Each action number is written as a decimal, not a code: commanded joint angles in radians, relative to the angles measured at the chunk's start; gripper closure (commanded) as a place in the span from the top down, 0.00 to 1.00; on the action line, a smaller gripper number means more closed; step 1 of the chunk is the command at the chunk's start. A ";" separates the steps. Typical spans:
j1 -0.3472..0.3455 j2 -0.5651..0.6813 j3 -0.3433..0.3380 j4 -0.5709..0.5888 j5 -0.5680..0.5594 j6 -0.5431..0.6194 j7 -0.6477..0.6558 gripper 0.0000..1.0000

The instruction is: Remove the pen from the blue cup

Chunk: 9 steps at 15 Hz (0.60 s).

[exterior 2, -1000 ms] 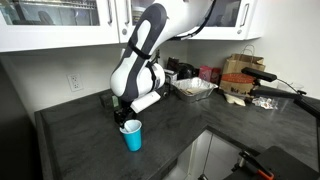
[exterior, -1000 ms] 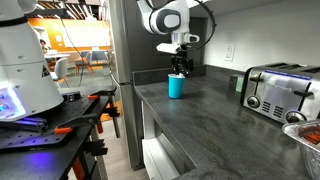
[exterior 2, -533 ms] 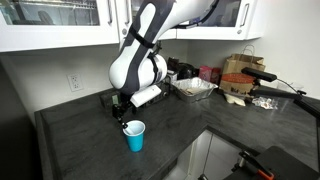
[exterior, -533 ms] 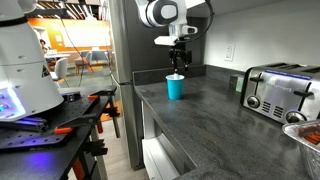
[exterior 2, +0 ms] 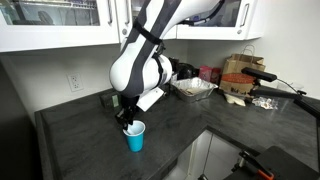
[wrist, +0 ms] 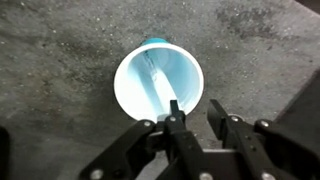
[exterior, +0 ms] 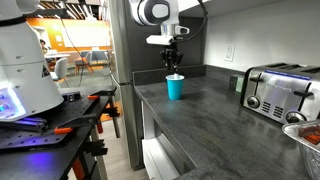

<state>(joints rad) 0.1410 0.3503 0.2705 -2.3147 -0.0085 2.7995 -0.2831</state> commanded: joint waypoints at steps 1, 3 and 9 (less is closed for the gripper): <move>-0.059 -0.012 0.048 -0.018 -0.002 -0.010 -0.132 0.44; -0.077 -0.007 0.053 -0.015 -0.003 -0.013 -0.175 0.56; -0.114 0.028 0.069 0.001 0.003 -0.041 -0.256 0.53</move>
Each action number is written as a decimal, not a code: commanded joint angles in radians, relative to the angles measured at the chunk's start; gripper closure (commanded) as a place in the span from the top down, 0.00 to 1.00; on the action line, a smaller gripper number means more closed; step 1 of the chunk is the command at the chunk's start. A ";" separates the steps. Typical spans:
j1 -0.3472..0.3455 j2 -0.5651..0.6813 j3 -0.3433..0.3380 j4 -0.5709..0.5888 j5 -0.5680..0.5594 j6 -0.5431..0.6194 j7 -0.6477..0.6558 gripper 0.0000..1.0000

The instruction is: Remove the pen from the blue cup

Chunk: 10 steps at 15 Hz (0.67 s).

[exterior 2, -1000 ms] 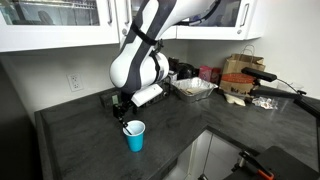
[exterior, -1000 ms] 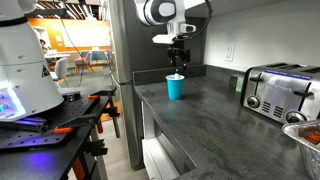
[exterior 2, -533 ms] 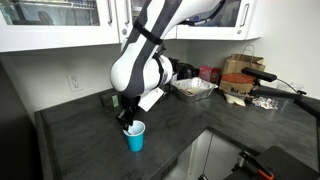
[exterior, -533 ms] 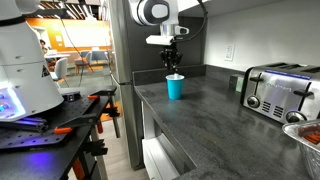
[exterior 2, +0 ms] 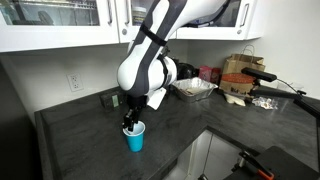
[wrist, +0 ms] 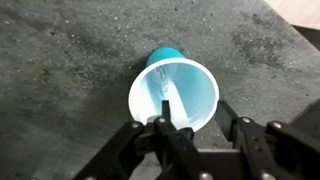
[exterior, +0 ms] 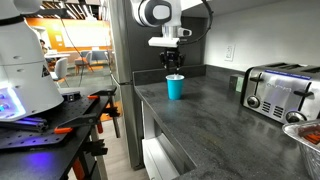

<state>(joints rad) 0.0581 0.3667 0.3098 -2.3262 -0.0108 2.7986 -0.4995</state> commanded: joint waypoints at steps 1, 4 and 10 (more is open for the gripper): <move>-0.032 0.018 0.030 0.014 0.001 -0.042 -0.045 0.51; -0.028 0.046 0.024 0.032 -0.013 -0.050 -0.041 0.52; -0.026 0.076 0.027 0.075 -0.024 -0.081 -0.044 0.49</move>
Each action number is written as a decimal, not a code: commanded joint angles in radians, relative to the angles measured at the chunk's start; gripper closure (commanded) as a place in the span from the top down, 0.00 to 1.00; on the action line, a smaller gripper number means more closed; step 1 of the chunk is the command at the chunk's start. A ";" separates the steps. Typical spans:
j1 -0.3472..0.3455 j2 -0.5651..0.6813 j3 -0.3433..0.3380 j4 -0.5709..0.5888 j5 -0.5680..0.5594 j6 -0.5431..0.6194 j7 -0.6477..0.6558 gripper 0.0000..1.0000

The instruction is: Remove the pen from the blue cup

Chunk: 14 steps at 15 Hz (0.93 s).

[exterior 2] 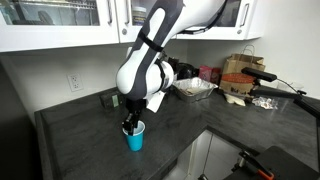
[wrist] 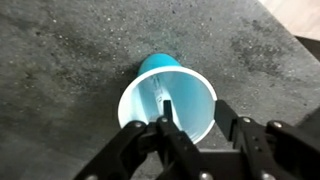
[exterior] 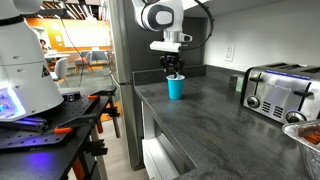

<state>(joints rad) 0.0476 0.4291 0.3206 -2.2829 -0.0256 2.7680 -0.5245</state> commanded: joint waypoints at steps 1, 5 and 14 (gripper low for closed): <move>-0.018 0.009 0.020 0.033 -0.006 -0.055 -0.024 0.49; -0.023 0.009 0.014 0.044 -0.005 -0.063 -0.022 0.51; -0.030 0.067 0.013 0.111 -0.011 -0.114 -0.049 0.52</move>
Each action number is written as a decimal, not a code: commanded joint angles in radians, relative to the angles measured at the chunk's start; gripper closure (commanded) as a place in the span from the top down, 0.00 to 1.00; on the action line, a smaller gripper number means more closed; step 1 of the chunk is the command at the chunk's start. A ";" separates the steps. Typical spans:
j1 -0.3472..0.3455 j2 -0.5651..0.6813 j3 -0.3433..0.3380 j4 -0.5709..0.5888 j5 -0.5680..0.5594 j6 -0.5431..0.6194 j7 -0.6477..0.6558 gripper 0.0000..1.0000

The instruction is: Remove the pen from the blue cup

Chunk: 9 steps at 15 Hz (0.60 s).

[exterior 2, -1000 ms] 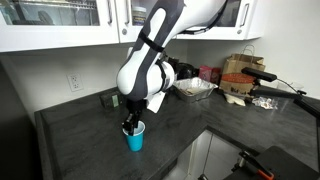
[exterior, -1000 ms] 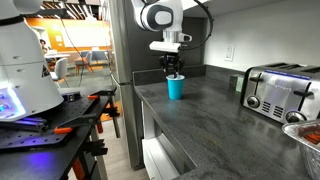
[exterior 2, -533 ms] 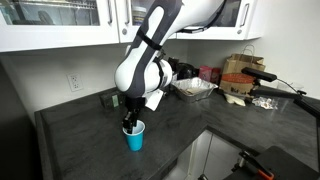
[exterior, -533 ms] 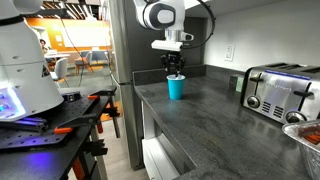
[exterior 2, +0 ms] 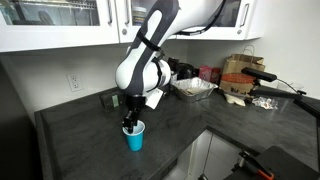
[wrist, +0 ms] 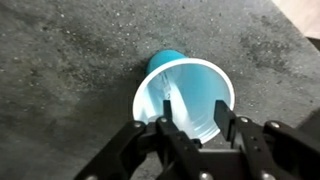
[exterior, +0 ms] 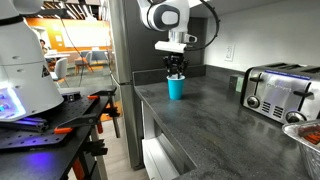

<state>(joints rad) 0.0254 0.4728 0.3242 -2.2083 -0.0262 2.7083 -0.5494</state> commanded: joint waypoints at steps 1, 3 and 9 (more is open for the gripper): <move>-0.004 0.031 0.007 0.043 -0.014 -0.058 -0.021 0.51; 0.006 0.047 -0.004 0.056 -0.031 -0.056 -0.016 0.50; 0.017 0.082 -0.006 0.082 -0.076 -0.024 -0.015 0.46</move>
<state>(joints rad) 0.0301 0.5413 0.3226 -2.1512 -0.0768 2.6920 -0.5593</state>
